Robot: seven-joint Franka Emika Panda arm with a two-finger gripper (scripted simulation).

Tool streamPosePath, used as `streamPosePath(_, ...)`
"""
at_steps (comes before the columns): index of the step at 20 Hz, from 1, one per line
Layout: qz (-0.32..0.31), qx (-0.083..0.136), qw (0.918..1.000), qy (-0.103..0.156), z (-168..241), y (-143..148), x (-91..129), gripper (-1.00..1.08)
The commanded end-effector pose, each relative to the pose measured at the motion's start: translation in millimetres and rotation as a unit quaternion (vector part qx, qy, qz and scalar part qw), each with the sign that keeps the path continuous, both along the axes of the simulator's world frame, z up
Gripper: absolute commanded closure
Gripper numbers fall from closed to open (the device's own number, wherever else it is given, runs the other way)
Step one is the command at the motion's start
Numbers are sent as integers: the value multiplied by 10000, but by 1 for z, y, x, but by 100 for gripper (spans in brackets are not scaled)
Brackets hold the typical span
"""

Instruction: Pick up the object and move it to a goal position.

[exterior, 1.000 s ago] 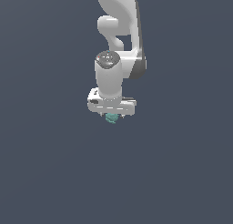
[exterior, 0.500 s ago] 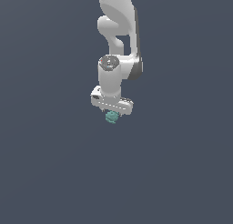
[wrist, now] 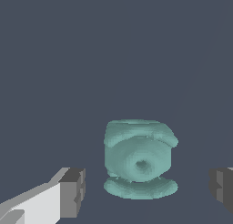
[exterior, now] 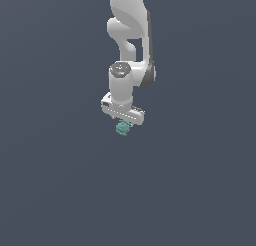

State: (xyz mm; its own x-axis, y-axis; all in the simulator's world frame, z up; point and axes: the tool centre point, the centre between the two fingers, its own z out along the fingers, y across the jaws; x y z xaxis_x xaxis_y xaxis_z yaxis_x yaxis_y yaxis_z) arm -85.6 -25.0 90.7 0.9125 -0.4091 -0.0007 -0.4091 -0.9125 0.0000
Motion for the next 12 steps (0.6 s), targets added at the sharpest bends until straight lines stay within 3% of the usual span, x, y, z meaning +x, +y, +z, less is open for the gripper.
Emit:
streamPosePath(1, 0, 0, 10000, 0, 0, 0, 0, -92)
streamPosePath(12, -16, -2, 10000, -2, -34, 0, -2, -92)
